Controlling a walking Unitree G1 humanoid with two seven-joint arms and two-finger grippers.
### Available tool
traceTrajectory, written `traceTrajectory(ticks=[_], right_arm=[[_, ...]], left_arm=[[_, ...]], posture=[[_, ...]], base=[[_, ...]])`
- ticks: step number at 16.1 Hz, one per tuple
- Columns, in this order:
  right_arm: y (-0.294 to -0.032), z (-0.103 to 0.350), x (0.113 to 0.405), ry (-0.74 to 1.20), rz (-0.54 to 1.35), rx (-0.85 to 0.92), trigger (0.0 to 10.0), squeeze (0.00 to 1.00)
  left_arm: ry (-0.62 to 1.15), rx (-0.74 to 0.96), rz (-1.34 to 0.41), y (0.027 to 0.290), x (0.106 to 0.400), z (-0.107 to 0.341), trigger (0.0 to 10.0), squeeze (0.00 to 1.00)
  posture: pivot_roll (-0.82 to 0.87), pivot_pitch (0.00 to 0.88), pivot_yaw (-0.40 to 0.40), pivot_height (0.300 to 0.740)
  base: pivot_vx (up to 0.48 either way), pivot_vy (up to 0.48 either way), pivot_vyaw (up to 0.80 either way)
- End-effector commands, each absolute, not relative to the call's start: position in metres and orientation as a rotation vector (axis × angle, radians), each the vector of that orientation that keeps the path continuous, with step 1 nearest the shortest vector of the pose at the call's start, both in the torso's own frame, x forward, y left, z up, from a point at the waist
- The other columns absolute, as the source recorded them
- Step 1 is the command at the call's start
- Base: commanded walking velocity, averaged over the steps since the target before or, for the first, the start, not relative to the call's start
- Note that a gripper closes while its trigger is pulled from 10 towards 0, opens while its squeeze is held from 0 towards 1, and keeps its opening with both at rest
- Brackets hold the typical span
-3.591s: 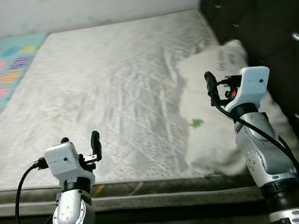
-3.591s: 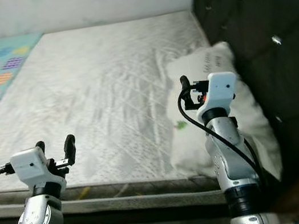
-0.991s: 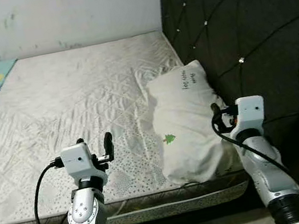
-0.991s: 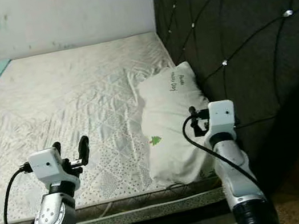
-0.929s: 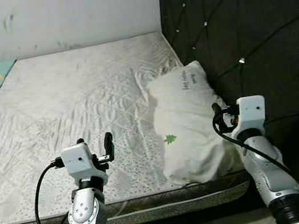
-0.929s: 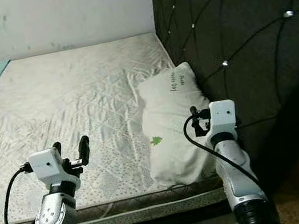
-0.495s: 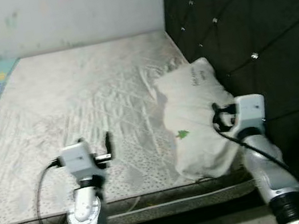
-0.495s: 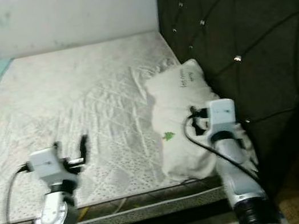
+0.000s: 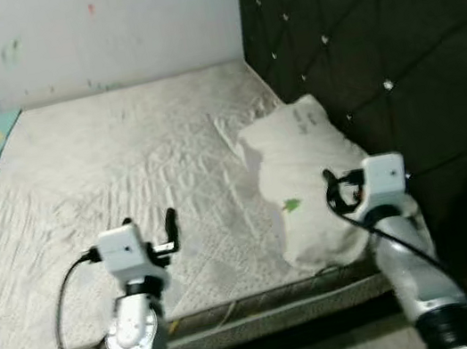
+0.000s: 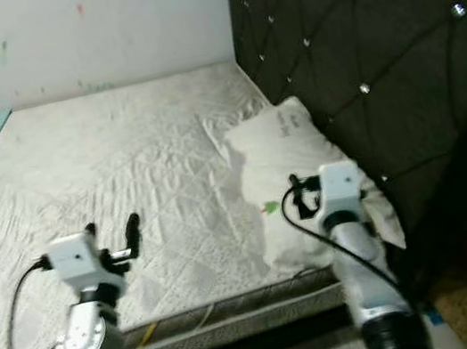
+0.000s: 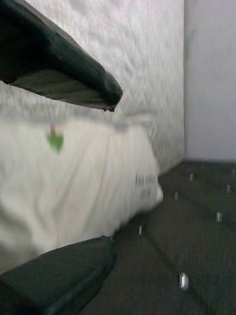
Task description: Clean up the room
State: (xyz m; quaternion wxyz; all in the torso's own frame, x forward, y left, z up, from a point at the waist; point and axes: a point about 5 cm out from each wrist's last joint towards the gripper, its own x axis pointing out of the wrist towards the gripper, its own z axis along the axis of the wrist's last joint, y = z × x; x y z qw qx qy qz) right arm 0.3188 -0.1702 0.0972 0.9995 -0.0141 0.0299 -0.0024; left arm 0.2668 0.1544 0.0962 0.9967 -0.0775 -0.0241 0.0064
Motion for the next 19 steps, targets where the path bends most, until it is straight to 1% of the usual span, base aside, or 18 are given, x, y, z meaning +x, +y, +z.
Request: traceTrajectory(ticks=[1,2,5,7,8,12,19], right_arm=[[-0.166,0.101,0.322,0.048,0.024,-0.039,10.0,0.0],[-0.165,0.102,0.323,0.049,0.024,-0.047,10.0,0.0],[-0.164,0.103,0.325,0.041,0.013,-0.099,10.0,0.0],[-0.157,0.103,0.324,0.042,0.084,-0.036,10.0,0.0],[-0.156,0.104,0.324,0.033,0.091,-0.046,10.0,0.0],[-0.153,0.101,0.324,0.043,0.106,-0.063,10.0,0.0],[-0.158,0.101,0.325,0.051,0.08,-0.053,10.0,0.0]], left_arm=[[-0.056,-0.147,0.018,0.156,0.268,0.099,10.0,0.0],[-0.063,-0.147,0.016,0.156,0.27,0.1,10.0,0.0],[-0.078,-0.135,-0.001,0.154,0.268,0.102,10.0,0.0],[-0.095,-0.158,-0.032,0.153,0.268,0.104,10.0,0.0],[-0.099,-0.159,-0.034,0.153,0.268,0.105,10.0,0.0],[-0.104,-0.166,-0.055,0.151,0.267,0.106,10.0,0.0],[-0.105,-0.17,-0.066,0.15,0.267,0.106,10.0,0.0]], posture=[[-0.13,0.0,0.034,0.74],[-0.13,0.0,0.033,0.74],[-0.13,0.0,0.033,0.74],[-0.13,0.0,0.033,0.74],[-0.13,0.0,0.033,0.74],[-0.13,0.0,0.034,0.74],[-0.13,0.0,0.038,0.74]], base=[[0.0,0.3,0.0],[0.0,0.262,0.0],[0.0,0.0,0.0],[0.0,0.0,0.0],[0.0,0.0,0.0],[0.337,0.0,0.0],[0.387,0.0,0.0]])
